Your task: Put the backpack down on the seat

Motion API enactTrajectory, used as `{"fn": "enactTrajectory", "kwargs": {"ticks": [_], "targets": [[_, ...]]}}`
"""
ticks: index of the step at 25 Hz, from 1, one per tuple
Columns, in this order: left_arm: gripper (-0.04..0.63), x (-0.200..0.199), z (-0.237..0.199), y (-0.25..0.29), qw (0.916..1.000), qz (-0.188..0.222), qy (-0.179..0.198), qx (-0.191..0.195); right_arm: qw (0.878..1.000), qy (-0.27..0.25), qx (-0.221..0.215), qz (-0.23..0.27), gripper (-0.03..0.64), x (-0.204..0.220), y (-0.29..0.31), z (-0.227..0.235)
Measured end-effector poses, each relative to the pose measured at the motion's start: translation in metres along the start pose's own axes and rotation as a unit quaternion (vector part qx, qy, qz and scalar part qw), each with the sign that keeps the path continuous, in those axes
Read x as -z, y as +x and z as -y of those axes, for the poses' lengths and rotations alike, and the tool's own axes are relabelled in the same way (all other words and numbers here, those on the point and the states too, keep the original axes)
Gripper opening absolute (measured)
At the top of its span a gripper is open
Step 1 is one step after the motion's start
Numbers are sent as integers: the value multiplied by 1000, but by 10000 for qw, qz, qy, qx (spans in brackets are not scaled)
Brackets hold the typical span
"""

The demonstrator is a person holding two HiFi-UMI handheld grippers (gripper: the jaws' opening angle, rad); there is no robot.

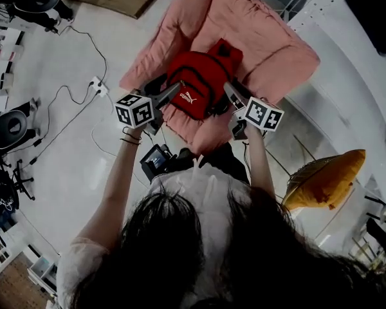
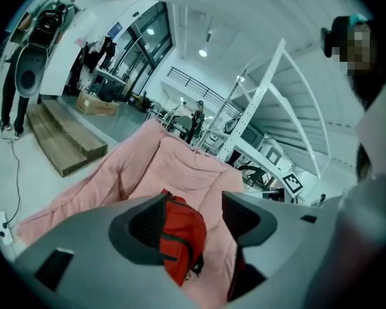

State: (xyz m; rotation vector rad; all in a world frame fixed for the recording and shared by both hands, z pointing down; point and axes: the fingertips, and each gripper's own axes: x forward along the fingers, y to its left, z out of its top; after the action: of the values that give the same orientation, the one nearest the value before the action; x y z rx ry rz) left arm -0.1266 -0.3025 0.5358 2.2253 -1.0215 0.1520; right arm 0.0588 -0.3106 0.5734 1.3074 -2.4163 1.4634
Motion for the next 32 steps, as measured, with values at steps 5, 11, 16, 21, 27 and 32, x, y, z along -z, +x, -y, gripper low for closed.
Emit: {"fn": "enactTrajectory", "kwargs": {"ticks": [5,11,16,21,27,32], "targets": [[273,-9,30,-49,9982,423,419,92,9985,-437,-218,264,150,22,-26,-68],[178,-1,49,-109,9937,722,858,77,9945,-860,-469,362,112,65,-41,-139],[126,9,62,-147,9924,869,840,214,9916,-1102,-495,467,98,99,-56,-182],[124,21,80,-173,9920,917,761,426,9907,-1246,-421,354,92,127,-75,-209],[124,43,82,-195,9920,875,795,451,9905,-1300,-397,187,89,156,-83,-219],[124,55,82,-203,9931,943,566,406,9894,-1381,-447,36,87,165,-87,-222]]}}
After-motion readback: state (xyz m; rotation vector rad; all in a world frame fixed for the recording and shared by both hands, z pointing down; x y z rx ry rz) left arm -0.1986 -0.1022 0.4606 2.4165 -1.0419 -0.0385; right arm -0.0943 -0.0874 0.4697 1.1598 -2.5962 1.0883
